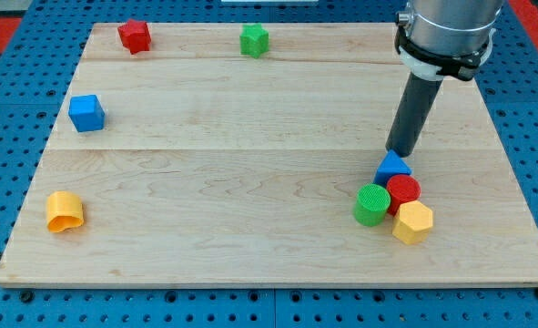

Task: Move the green star into the blue tirangle

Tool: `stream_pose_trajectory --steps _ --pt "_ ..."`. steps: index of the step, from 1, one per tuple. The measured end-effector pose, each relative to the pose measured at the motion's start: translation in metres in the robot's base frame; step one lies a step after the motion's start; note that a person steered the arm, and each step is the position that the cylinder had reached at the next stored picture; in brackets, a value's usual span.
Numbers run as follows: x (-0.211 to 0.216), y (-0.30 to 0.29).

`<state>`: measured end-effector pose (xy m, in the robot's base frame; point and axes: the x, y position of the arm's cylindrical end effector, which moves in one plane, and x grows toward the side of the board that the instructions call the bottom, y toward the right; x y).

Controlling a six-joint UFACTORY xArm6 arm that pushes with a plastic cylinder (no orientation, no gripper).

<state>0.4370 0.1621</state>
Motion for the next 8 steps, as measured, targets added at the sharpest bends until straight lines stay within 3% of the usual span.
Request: stream_pose_trajectory --steps 1,2,3,4,6,8 --pt "-0.068 0.053" --pt "-0.154 0.056" --pt "-0.226 -0.011" --pt "-0.246 -0.065" --pt "-0.242 -0.202" --pt "-0.149 -0.185"
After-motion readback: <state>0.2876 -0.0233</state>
